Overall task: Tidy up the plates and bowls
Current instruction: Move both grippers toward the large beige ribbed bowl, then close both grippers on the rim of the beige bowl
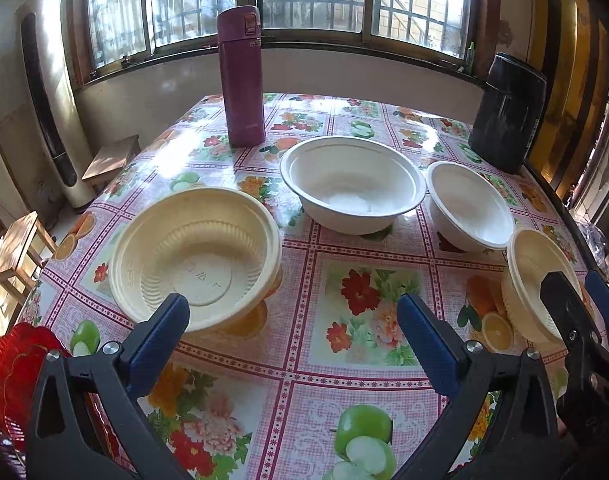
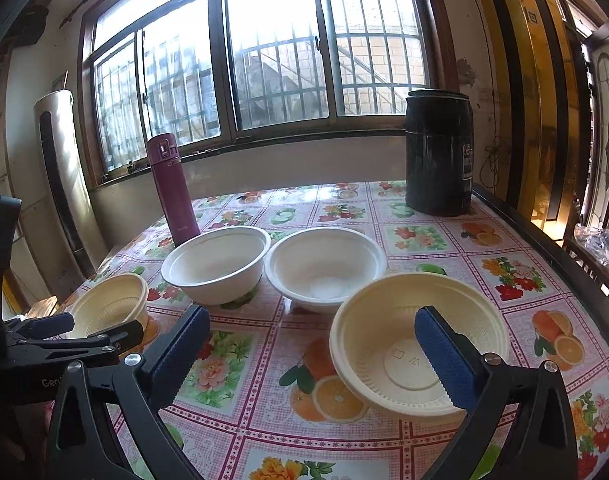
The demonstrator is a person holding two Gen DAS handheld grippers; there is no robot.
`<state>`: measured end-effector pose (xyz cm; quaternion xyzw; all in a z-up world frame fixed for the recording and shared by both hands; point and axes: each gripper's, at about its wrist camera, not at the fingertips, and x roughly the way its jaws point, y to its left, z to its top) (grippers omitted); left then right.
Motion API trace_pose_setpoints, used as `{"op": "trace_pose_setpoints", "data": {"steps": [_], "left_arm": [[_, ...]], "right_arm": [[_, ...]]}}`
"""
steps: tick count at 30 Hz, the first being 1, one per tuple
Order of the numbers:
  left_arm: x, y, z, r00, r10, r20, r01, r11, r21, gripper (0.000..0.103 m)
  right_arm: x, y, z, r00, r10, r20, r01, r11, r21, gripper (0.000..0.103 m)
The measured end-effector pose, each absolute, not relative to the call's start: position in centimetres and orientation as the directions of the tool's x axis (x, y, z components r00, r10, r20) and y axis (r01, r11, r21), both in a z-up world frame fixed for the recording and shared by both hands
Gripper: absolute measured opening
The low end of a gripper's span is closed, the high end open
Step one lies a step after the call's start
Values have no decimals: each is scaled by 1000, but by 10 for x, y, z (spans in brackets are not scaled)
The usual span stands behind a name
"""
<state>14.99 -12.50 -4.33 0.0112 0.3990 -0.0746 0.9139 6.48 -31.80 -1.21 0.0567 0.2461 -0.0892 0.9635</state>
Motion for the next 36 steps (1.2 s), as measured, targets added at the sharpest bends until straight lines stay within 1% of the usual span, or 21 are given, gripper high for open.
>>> {"op": "trace_pose_setpoints", "data": {"steps": [5,9,11,15,17,20,22,25,28,33,36], "left_arm": [[156,-115,-54,639,-121,-760,110,992,-65,103],[156,-115,-59,617,-152,-772,114,988,-104,103],[149,-123,-58,614,-181,-768,151,982,-111,103],[137,-157,-55,586,-215,-782,257,964,-72,103],[135,-171,-49,571,-244,-784,296,952,-80,103],[136,-192,-42,545,-278,-791,337,936,-98,103],[140,-204,-40,525,-284,-803,347,932,-103,103],[147,-218,-40,514,-270,-814,349,933,-89,103],[151,-234,-39,500,-262,-825,370,926,-70,103],[158,-258,-42,440,-243,-865,404,913,-51,103],[167,-269,-42,419,-237,-877,407,912,-52,103]], "right_arm": [[71,-310,-16,857,-148,-494,194,980,44,103],[66,-313,-10,861,-209,-464,229,973,-13,103],[60,-324,-3,865,-252,-434,268,963,-27,103],[46,-351,8,865,-319,-386,333,942,-33,103],[39,-358,10,865,-343,-366,337,938,-82,103],[35,-359,7,854,-391,-343,332,917,-221,103],[29,-363,8,860,-395,-324,327,913,-245,103],[24,-376,9,871,-368,-326,307,925,-224,103],[26,-396,8,858,-354,-372,313,935,-167,103],[35,-445,-1,820,-292,-492,342,940,13,103],[42,-480,-11,808,-193,-557,340,925,172,103]]}}
